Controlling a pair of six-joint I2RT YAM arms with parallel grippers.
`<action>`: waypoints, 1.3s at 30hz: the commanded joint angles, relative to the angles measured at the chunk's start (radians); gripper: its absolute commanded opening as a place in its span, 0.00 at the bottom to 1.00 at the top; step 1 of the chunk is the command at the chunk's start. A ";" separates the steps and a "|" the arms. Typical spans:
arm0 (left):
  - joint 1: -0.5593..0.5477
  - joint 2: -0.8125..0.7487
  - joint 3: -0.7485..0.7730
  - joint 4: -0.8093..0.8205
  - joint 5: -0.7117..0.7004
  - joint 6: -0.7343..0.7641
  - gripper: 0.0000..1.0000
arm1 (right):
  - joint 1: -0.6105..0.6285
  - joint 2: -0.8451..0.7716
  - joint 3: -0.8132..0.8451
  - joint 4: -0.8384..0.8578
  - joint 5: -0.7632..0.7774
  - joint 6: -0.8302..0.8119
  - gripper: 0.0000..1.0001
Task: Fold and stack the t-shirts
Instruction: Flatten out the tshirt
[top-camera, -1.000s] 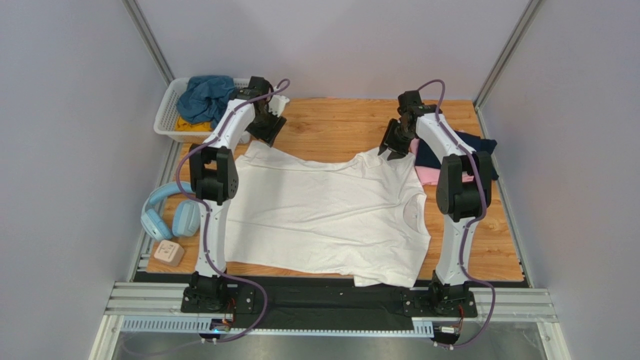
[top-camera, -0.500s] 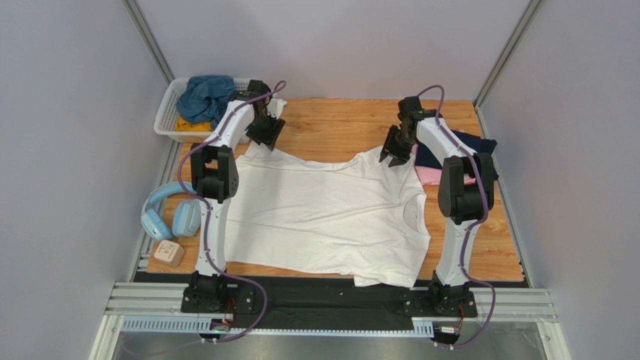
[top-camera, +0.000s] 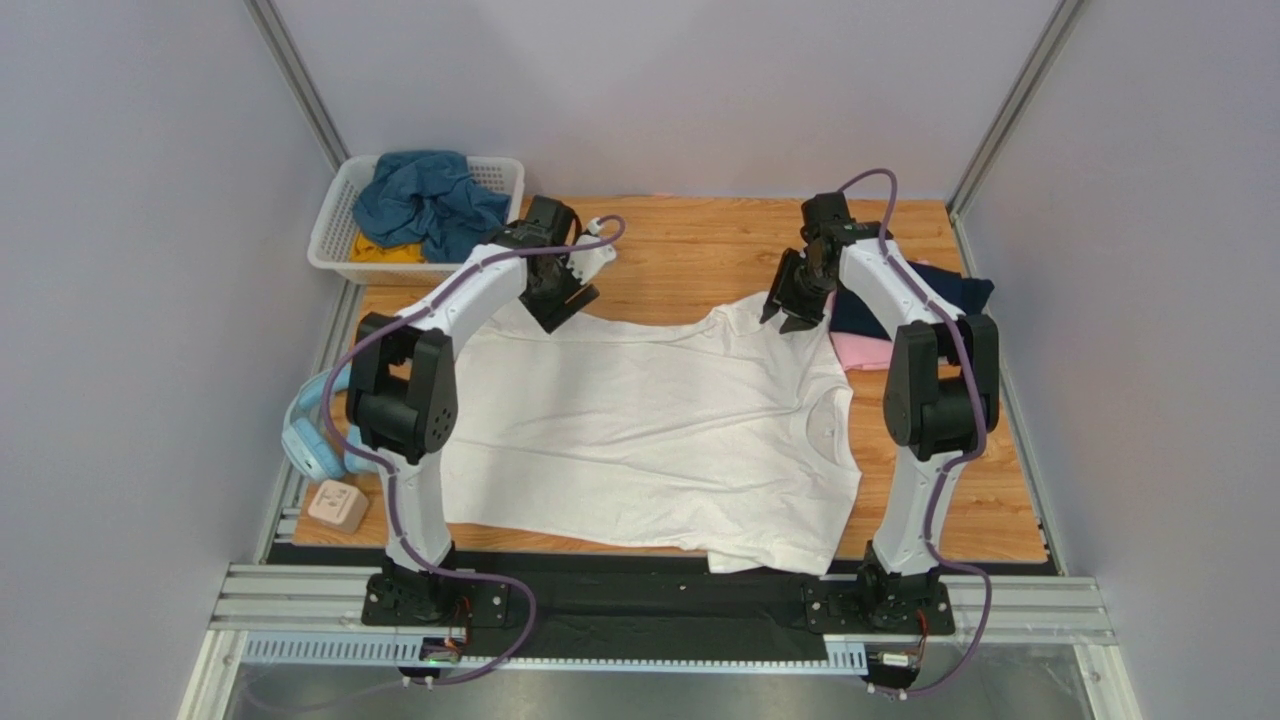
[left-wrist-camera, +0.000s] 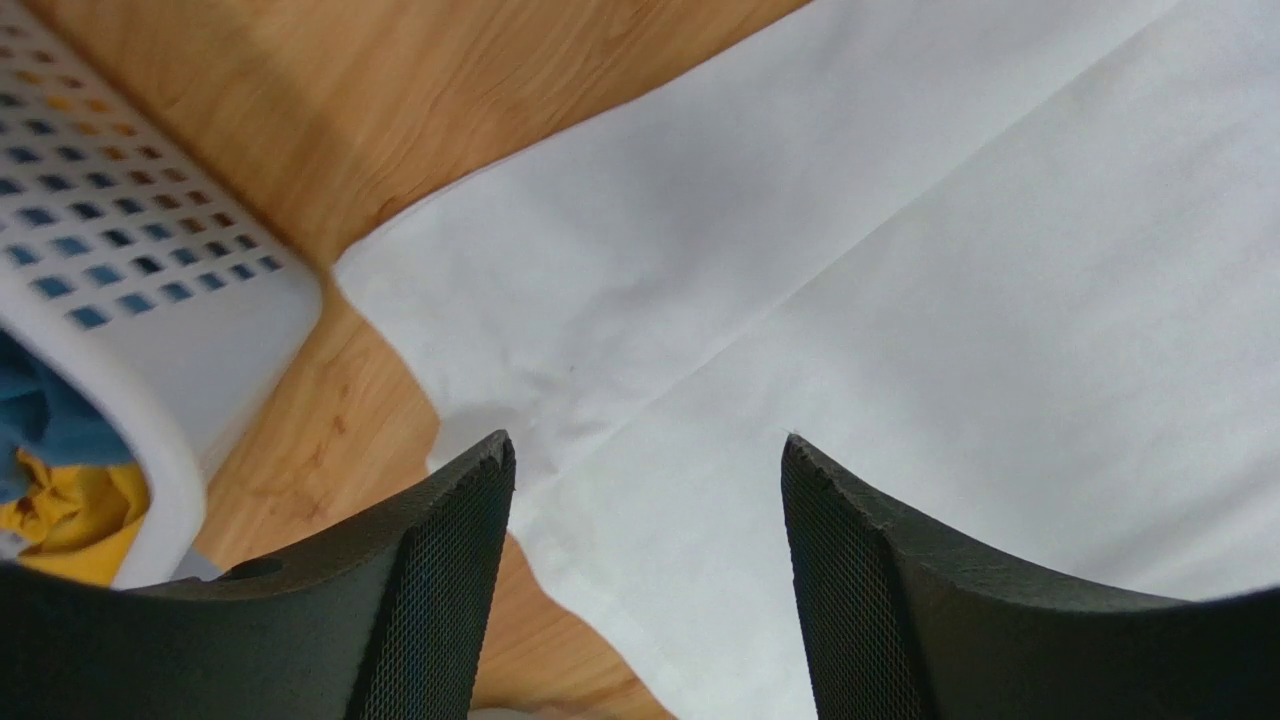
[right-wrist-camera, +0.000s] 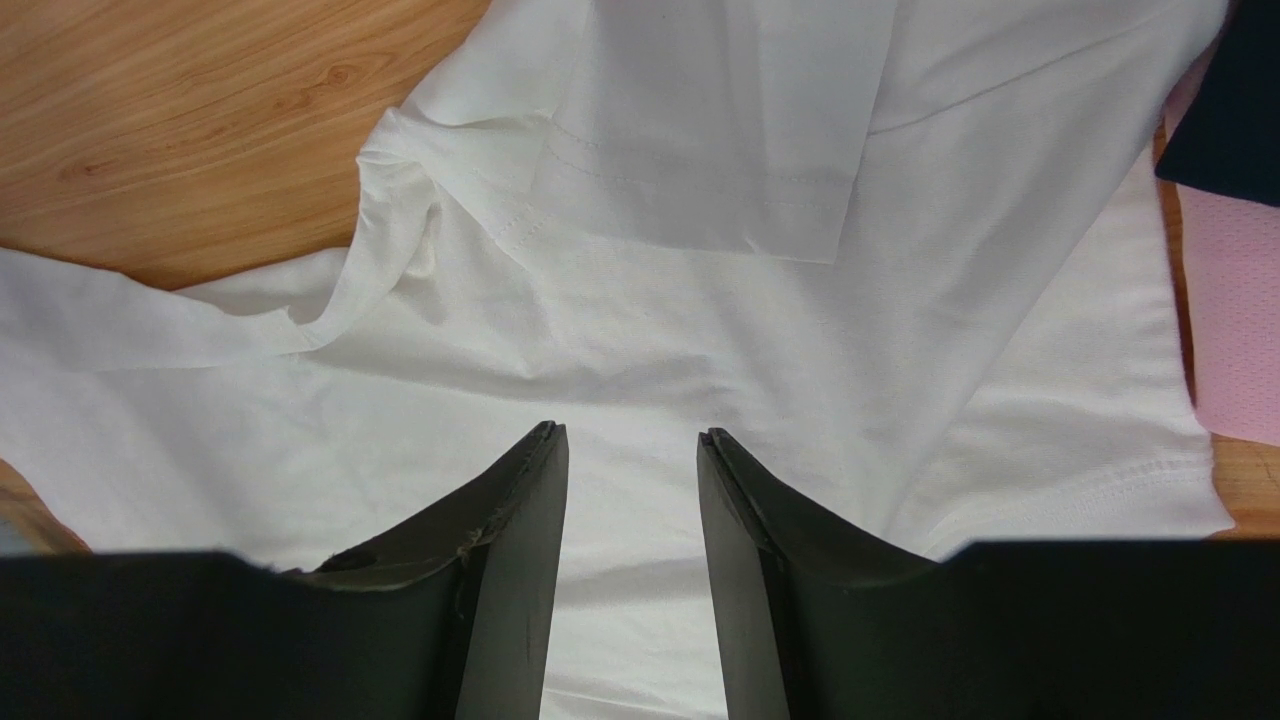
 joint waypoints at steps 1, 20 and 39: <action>0.028 -0.143 -0.092 0.051 0.030 -0.044 0.73 | -0.003 -0.069 -0.012 0.030 -0.015 -0.014 0.44; 0.073 -0.243 -0.451 0.120 0.067 -0.067 0.71 | -0.005 0.157 0.185 -0.012 -0.034 0.029 0.46; 0.048 -0.321 -0.600 0.033 0.096 -0.027 0.68 | 0.021 -0.039 -0.234 0.104 -0.028 0.023 0.46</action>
